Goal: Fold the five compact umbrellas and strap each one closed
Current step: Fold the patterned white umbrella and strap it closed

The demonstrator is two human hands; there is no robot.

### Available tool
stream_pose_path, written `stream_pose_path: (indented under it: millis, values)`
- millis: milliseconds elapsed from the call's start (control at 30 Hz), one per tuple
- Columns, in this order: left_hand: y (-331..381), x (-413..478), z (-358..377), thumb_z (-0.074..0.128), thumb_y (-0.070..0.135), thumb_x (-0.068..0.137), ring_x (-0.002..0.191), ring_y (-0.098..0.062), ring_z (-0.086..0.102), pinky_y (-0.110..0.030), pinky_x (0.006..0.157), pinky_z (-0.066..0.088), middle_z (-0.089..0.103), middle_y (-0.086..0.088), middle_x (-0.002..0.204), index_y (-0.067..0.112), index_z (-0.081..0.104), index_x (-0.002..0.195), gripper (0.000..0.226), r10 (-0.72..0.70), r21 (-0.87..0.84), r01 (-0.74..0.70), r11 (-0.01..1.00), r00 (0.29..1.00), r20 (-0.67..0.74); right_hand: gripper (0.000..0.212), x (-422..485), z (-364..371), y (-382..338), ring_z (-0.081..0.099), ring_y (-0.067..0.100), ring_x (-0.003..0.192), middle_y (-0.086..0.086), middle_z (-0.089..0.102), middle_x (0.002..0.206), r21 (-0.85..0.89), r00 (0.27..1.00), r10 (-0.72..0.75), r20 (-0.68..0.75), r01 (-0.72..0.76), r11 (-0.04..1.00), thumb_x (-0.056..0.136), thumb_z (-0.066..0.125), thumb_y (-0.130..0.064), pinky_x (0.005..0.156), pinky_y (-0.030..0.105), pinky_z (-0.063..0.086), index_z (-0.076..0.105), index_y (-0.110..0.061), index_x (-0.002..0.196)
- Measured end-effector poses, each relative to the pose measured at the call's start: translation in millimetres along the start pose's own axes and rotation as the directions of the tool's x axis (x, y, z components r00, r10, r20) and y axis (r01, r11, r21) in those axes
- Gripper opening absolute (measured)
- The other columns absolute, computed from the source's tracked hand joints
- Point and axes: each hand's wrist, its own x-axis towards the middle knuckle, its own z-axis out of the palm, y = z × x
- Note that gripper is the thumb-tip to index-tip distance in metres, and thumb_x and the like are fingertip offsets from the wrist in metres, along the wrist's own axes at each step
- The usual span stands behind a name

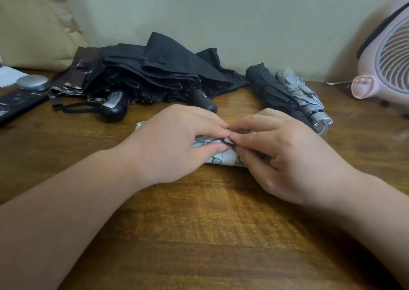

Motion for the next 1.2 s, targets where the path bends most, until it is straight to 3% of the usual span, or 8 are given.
stream_pose_path:
  millis: [233,333,567,733,867,1000,1100,1200]
  values:
    - [30,-12,5,0.06,0.039,0.098,0.141,-0.012,0.045,-0.04,0.123,0.03,0.049,0.015,0.151,0.033,0.049,0.148,0.052,-0.007,0.341,-0.023,0.94,0.996,0.088,0.023,-2,-2,1,0.07,0.016,0.11,-0.003,0.071,0.125,0.086,1.0,0.023,-0.015,-0.021,0.996,0.103,0.059,-0.021,0.085,0.039,0.059,0.077,-0.01,0.113]
    - [24,-12,8,0.061,0.029,0.093,0.116,-0.024,0.067,-0.051,0.103,0.052,0.072,0.002,0.124,0.023,0.069,0.126,0.035,-0.025,0.295,0.013,0.955,0.999,0.037,0.03,-3,-4,-7,0.073,0.024,0.103,-0.006,0.071,0.126,-0.035,0.998,0.069,0.002,-0.069,0.997,0.104,0.051,-0.028,0.072,0.045,0.06,0.077,-0.015,0.111]
    - [27,-1,11,0.045,0.035,0.106,0.148,-0.006,0.031,-0.034,0.126,0.018,0.037,0.016,0.16,0.029,0.037,0.157,0.052,-0.084,0.394,0.028,0.919,0.989,0.125,0.044,8,-7,-30,0.067,0.031,0.099,-0.003,0.068,0.118,-0.319,0.96,0.219,0.176,-0.154,0.935,0.098,0.033,-0.036,0.068,0.042,0.057,0.065,-0.021,0.124]
    - [23,0,7,0.056,0.042,0.095,0.13,-0.01,0.053,-0.04,0.112,0.042,0.059,0.016,0.14,0.033,0.058,0.14,0.045,-0.082,0.313,0.055,0.948,0.994,0.075,0.04,6,-11,-16,0.064,0.022,0.111,-0.012,0.065,0.125,-0.11,0.951,0.228,0.211,-0.208,0.972,0.095,0.045,-0.037,0.08,0.042,0.057,0.066,-0.024,0.126]
    - [5,3,-11,0.064,0.067,0.083,0.129,-0.007,0.048,-0.04,0.111,0.04,0.052,0.024,0.139,0.047,0.04,0.147,0.07,-0.228,0.436,0.149,0.888,0.965,0.133,0.065,-4,-19,5,0.057,0.009,0.123,-0.022,0.055,0.135,-0.031,0.906,0.302,0.298,-0.307,0.951,0.085,0.053,-0.061,0.096,0.041,0.054,0.04,-0.044,0.147]
    - [-16,-3,-32,0.077,0.068,0.067,0.11,0.002,0.054,-0.037,0.096,0.051,0.06,0.028,0.117,0.052,0.057,0.126,0.064,-0.299,0.283,0.248,0.927,0.942,0.154,0.071,-2,-15,3,0.06,0.011,0.112,-0.02,0.055,0.125,-0.104,0.894,0.36,0.267,-0.345,0.933,0.079,0.059,-0.069,0.089,0.04,0.055,0.029,-0.052,0.141]
    - [-20,-12,-47,0.087,0.063,0.06,0.107,0.016,0.054,-0.013,0.086,0.045,0.06,0.039,0.11,0.056,0.062,0.112,0.058,-0.314,0.128,0.298,0.946,0.941,0.124,0.072,-2,-20,3,0.06,0.008,0.115,-0.022,0.059,0.128,-0.056,0.889,0.375,0.262,-0.374,0.926,0.077,0.057,-0.075,0.093,0.037,0.054,0.036,-0.049,0.141]
    - [-26,-16,-55,0.091,0.066,0.048,0.105,0.0,0.067,-0.027,0.088,0.056,0.071,0.019,0.113,0.046,0.07,0.116,0.074,-0.334,-0.347,0.272,0.898,0.934,-0.13,0.062,-8,-30,1,0.066,0.003,0.101,-0.02,0.069,0.113,0.262,0.845,0.451,0.287,-0.522,0.812,0.075,0.068,-0.07,0.087,0.035,0.056,0.056,-0.043,0.13]
